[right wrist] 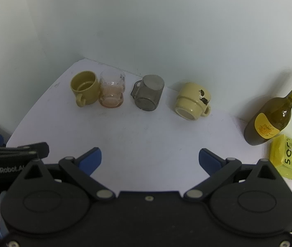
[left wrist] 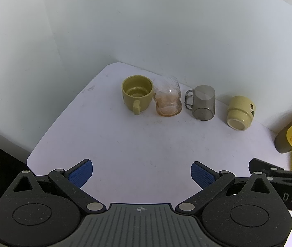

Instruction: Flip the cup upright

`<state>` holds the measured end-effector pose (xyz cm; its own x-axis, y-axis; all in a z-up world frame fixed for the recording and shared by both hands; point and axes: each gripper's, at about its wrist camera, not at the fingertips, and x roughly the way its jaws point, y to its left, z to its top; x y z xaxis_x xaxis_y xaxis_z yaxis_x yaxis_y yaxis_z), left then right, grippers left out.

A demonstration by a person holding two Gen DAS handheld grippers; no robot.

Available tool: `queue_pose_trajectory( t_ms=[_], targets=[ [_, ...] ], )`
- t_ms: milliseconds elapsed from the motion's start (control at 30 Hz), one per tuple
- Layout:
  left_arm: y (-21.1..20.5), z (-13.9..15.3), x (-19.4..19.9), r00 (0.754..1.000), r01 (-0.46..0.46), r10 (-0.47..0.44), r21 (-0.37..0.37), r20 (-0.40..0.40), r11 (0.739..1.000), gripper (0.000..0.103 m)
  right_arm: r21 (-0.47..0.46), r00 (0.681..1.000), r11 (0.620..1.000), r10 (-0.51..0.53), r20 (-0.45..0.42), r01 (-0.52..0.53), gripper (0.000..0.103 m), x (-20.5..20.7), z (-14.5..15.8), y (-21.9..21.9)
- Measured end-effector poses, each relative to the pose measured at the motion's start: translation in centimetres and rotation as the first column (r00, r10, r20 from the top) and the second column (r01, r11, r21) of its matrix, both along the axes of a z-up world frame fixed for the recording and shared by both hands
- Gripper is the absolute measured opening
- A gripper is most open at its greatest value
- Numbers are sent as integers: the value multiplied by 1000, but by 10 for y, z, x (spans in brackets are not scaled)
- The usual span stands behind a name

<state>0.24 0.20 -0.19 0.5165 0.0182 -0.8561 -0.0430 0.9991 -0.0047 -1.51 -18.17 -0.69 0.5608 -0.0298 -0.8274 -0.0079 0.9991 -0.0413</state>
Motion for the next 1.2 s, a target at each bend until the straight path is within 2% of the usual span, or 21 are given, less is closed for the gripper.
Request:
queue_pose_trajectory(
  t_ms=[333, 400, 500, 567, 667, 733, 867, 967, 1000, 1067, 1133, 1200],
  targets=[
    [3, -5, 16, 1000, 23, -23, -45, 19, 999, 103, 13, 997, 996, -83, 7, 83, 102, 6, 2, -14],
    [2, -7, 20, 998, 29, -26, -50, 52, 998, 103, 15, 995, 994, -104, 7, 104, 102, 6, 3, -16],
    [0, -14, 29, 993, 55, -52, -20, 105, 998, 103, 15, 990, 990, -140, 16, 140, 102, 5, 5, -20],
    [-4, -25, 43, 990, 95, -95, 6, 102, 995, 103, 15, 985, 985, -171, 24, 170, 102, 2, 6, -24],
    [-2, -34, 61, 986, 125, -117, -63, 118, 990, 103, 11, 972, 973, -231, 35, 231, 103, -3, 5, -35],
    [-6, -45, 74, 985, 143, -136, -55, 110, 988, 103, 17, 964, 965, -263, 44, 262, 103, -8, 6, -41],
    [-17, -68, 101, 987, 146, -143, -36, 70, 989, 103, -17, 937, 940, -340, 84, 342, 103, -28, 4, -53],
    [-24, -90, 121, 989, 143, -141, -52, 51, 988, 103, -46, 919, 921, -383, 90, 388, 103, -44, 5, -57],
    [-26, -94, 124, 988, 144, -142, -49, 53, 988, 103, -53, 913, 914, -398, 87, 403, 103, -49, 5, -59],
    [-39, -113, 138, 987, 151, -151, 11, 62, 989, 103, -70, 901, 900, -426, 79, 431, 103, -58, 3, -61],
    [-45, -122, 146, 984, 161, -162, 26, 67, 987, 103, -83, 895, 891, -441, 72, 445, 103, -63, 3, -62],
    [-54, -135, 157, 988, 133, -136, 39, 79, 990, 103, -106, 882, 875, -468, 59, 472, 103, -73, -1, -67]
  ],
)
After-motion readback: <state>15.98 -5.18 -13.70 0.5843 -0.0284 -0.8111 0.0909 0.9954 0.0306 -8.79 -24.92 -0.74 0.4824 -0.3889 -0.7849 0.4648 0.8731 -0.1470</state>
